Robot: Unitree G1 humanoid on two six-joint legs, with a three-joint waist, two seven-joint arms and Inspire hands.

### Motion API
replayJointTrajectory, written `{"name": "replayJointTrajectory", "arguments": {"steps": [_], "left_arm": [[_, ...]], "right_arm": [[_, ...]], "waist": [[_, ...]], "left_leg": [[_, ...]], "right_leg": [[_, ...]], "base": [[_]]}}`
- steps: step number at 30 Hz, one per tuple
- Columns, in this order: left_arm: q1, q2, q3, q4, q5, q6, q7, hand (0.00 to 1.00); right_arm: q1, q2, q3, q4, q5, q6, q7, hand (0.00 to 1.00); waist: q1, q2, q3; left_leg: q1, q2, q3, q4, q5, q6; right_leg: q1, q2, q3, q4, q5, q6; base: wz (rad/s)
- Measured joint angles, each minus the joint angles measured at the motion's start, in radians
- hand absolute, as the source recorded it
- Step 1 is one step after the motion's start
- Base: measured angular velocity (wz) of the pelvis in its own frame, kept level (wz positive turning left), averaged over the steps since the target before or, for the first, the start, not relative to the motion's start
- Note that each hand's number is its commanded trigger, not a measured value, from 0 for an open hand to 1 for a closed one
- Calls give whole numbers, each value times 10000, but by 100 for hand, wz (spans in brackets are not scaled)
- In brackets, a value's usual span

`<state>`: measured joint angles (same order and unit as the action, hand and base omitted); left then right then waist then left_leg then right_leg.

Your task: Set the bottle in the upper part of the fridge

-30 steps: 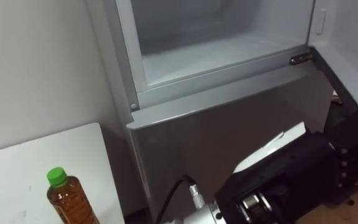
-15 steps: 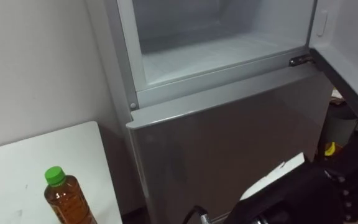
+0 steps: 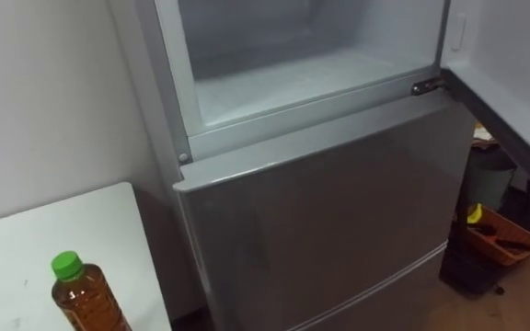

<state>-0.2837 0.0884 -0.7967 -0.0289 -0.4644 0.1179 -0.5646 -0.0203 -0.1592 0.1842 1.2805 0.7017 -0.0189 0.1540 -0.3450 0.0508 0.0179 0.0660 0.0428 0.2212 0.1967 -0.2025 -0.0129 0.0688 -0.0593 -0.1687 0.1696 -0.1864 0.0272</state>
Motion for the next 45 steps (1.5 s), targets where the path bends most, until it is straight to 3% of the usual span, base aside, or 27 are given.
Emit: {"name": "replayJointTrajectory", "arguments": {"steps": [3, 7, 14, 17, 22, 25, 30, 33, 38, 40, 45], "left_arm": [[22, 31, 140, 235, 281, 84, 0, 0], [444, 50, 373, 377, 1257, 311, -81, 0], [1393, 227, 843, 541, 2227, 556, -53, 0], [1759, 558, 1206, 634, 2498, 565, 141, 0], [2635, 654, 2412, 795, 3585, 586, 400, 0], [3179, 670, 2945, 967, 3681, 585, 771, 0], [4326, 704, 3908, 2138, 4180, 535, 1630, 0], [4703, 720, 4447, 2963, 4795, 519, 2068, 0], [5271, 667, 5211, 4510, 5789, 67, 3133, 0], [5325, 628, 5627, 5664, 5698, -414, 3634, 0], [5606, 436, 6828, 7648, 4710, -1066, 4629, 0]], "right_arm": [[1, 117, 14, -12, -57, 33, 4, 0], [-12, 132, 3, -32, -648, 356, 11, 0], [-9, 219, 159, -141, -1176, 422, -3, 0], [-15, 297, 293, -456, -1179, 420, 6, 0], [-73, 393, 245, -687, -1267, 432, 23, 0], [-21, 404, 248, -715, -1264, 439, -1, 0], [64, 429, 170, -948, -1794, 801, -69, 0], [143, 426, 92, -1095, -1982, 851, -53, 0], [510, 372, 56, -1314, -2030, 803, 18, 0], [617, 349, 35, -1236, -2062, 735, 24, 0], [977, 328, -131, -970, -2001, 500, 11, 0]], "waist": [[50, -76, 50], [501, -145, 90], [1048, -259, 52], [1278, -326, 16], [1877, -474, -84], [2027, -525, -111], [2500, -588, -82], [2748, -598, -102], [2981, -570, -178], [3012, -539, -173], [3259, -558, -169]], "left_leg": [[-12, 7, 1, -2, 0, 0], [-157, 13, 54, 12, 1, 2], [-233, 8, -76, 8, 3, 0], [-310, 9, -134, 28, 5, -3], [-365, -2, -276, 42, 5, -3], [-346, -8, -438, 45, 6, -6], [-377, -32, -654, 153, 11, -10], [-450, -57, -789, 270, 5, -4], [-379, -133, -1014, 244, 19, 13], [-383, -154, -1133, 242, 28, 4], [-215, -172, -1097, 54, 47, -16]], "right_leg": [[-34, 1, -12, -2, -3, 3], [-193, 2, -16, 8, 28, 17], [-173, -4, -219, 13, 49, 4], [-197, -1, -269, 3, 49, 3], [-103, -13, -440, 5, 55, -3], [17, -15, -634, -5, 56, -3], [139, -44, -880, 1, 51, -3], [155, -77, -1056, -15, 0, 13], [358, -117, -1244, -13, -55, 29], [363, -124, -1345, -29, -69, 26], [469, -123, -1347, -139, -82, 26]], "base": [[0], [-1], [6], [7], [8], [19], [14], [17], [15], [13], [0]]}}
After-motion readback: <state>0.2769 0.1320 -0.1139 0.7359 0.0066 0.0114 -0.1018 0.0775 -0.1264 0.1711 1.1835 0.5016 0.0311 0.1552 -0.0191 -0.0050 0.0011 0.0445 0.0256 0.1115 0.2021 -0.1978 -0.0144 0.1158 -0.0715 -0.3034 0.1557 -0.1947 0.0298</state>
